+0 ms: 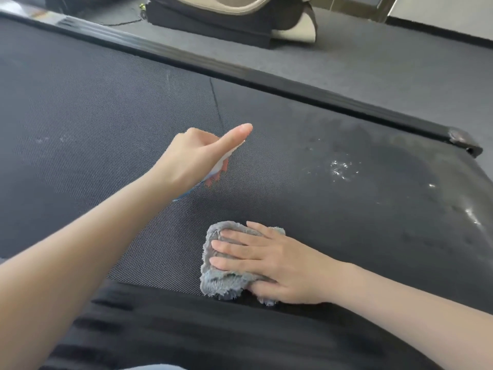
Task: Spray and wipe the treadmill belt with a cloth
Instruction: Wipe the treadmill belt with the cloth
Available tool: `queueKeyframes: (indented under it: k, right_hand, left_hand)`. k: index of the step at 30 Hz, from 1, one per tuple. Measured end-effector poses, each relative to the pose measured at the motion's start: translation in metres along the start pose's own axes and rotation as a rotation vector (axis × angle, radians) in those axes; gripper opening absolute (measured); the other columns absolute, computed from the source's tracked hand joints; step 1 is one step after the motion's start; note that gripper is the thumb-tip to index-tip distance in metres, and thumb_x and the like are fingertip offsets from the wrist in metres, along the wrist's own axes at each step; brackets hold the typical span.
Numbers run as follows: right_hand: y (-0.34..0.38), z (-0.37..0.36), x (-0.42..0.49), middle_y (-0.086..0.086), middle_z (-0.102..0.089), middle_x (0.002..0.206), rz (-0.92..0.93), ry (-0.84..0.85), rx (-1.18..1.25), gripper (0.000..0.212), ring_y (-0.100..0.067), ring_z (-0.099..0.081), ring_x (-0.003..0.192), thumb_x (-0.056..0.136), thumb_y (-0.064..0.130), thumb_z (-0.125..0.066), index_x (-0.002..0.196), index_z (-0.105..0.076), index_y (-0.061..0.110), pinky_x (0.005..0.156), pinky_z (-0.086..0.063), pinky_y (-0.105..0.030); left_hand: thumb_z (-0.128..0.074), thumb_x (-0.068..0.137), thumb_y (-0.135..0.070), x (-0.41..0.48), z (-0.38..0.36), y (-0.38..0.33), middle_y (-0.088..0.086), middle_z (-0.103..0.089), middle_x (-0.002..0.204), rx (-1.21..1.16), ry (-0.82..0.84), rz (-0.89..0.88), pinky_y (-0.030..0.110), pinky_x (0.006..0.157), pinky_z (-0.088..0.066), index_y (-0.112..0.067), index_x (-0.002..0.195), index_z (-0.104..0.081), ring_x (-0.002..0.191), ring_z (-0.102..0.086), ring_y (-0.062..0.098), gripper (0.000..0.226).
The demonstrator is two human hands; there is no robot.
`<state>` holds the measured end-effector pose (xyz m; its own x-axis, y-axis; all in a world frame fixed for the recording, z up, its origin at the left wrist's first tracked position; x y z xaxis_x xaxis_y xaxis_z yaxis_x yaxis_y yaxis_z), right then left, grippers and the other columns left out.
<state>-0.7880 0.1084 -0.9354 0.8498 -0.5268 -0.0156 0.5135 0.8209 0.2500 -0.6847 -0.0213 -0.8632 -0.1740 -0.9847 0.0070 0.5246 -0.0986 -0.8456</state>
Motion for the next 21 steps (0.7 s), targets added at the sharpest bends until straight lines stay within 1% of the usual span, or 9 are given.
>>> queueKeyframes:
  k: [1,3,6,8,11,13,16,18,21]
  right_hand:
    - [-0.002,0.000,-0.002,0.008,-0.020,0.156,0.005,-0.003,0.004,0.055,-0.006,-0.003,0.145,0.093,0.029,-0.043,0.146,-0.032,0.026,0.118,-0.002,-0.037]
    - [-0.004,0.000,-0.005,0.009,-0.020,0.156,0.014,-0.012,0.015,0.054,-0.006,-0.003,0.145,0.094,0.031,-0.043,0.146,-0.031,0.027,0.118,-0.003,-0.038]
    - [-0.004,-0.001,-0.006,0.009,-0.020,0.156,0.040,-0.028,0.016,0.052,-0.006,-0.004,0.145,0.096,0.034,-0.041,0.147,-0.030,0.027,0.118,-0.003,-0.038]
    - [-0.005,-0.003,-0.007,0.009,-0.019,0.156,0.044,-0.030,0.011,0.053,-0.006,-0.003,0.145,0.096,0.035,-0.039,0.147,-0.028,0.028,0.118,-0.002,-0.038]
    - [-0.006,-0.005,-0.009,0.010,-0.018,0.157,0.051,-0.036,0.022,0.053,-0.005,-0.003,0.145,0.095,0.036,-0.037,0.147,-0.027,0.029,0.118,-0.002,-0.039]
    - [-0.007,-0.005,-0.011,0.010,-0.018,0.156,0.053,-0.038,0.030,0.053,-0.004,-0.003,0.145,0.095,0.036,-0.035,0.147,-0.027,0.029,0.118,-0.001,-0.039]
    - [-0.007,-0.003,-0.012,0.011,-0.017,0.156,0.058,-0.036,0.022,0.053,-0.004,-0.003,0.145,0.095,0.038,-0.031,0.147,-0.027,0.030,0.118,0.000,-0.038]
    - [-0.006,-0.004,-0.012,0.011,-0.015,0.157,0.052,-0.024,0.007,0.054,-0.003,-0.001,0.145,0.095,0.040,-0.028,0.148,-0.024,0.031,0.119,0.000,-0.039]
    - [-0.008,-0.006,-0.012,0.012,-0.014,0.157,0.037,-0.035,0.007,0.056,-0.003,-0.001,0.145,0.093,0.043,-0.024,0.148,-0.023,0.032,0.119,0.001,-0.039]
  left_hand:
    - [-0.048,0.077,-0.082,-0.002,-0.003,-0.003,0.019,-0.060,0.056,-0.002,-0.016,-0.011,0.035,0.074,-0.052,0.010,0.068,-0.057,0.048,-0.054,0.012,0.093]
    - [-0.047,0.075,-0.083,-0.007,-0.008,-0.010,0.009,-0.053,0.048,0.002,-0.057,-0.050,0.035,0.069,-0.050,0.004,0.059,-0.052,0.048,-0.050,0.013,0.089]
    - [-0.047,0.078,-0.078,-0.018,-0.012,-0.021,-0.005,-0.044,0.042,0.037,-0.136,-0.097,0.029,0.059,-0.041,-0.003,0.053,-0.047,0.043,-0.043,0.009,0.079]
    - [-0.049,0.083,-0.074,-0.024,-0.014,-0.025,-0.007,-0.041,0.042,0.047,-0.170,-0.103,0.027,0.056,-0.038,-0.004,0.052,-0.046,0.041,-0.039,0.006,0.077]
    - [-0.052,0.085,-0.070,-0.033,-0.016,-0.029,-0.006,-0.043,0.046,0.095,-0.221,-0.108,0.026,0.057,-0.036,-0.016,0.047,-0.042,0.042,-0.037,0.004,0.067]
    - [-0.050,0.080,-0.075,-0.039,-0.017,-0.030,-0.002,-0.044,0.050,0.134,-0.249,-0.111,0.028,0.058,-0.037,-0.011,0.051,-0.043,0.047,-0.037,0.008,0.071]
    - [-0.046,0.074,-0.081,-0.048,-0.019,-0.031,0.008,-0.042,0.058,0.187,-0.290,-0.112,0.034,0.060,-0.034,0.008,0.064,-0.045,0.056,-0.037,0.017,0.089]
    - [-0.046,0.074,-0.081,-0.054,-0.018,-0.033,0.010,-0.041,0.059,0.209,-0.305,-0.109,0.033,0.059,-0.032,0.011,0.067,-0.046,0.057,-0.036,0.019,0.092]
    - [-0.047,0.076,-0.079,-0.065,-0.019,-0.038,0.011,-0.039,0.057,0.222,-0.320,-0.105,0.035,0.058,-0.032,0.010,0.064,-0.045,0.056,-0.034,0.018,0.089]
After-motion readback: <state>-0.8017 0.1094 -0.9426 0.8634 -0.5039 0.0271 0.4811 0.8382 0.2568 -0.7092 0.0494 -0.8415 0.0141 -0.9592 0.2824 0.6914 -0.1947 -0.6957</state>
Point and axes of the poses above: each hand's wrist, its own x-axis towards the middle knuckle, its own z-axis out of the back of the hand, y = z × x, the point moved 9 cm from there along x, towards the middle knuckle
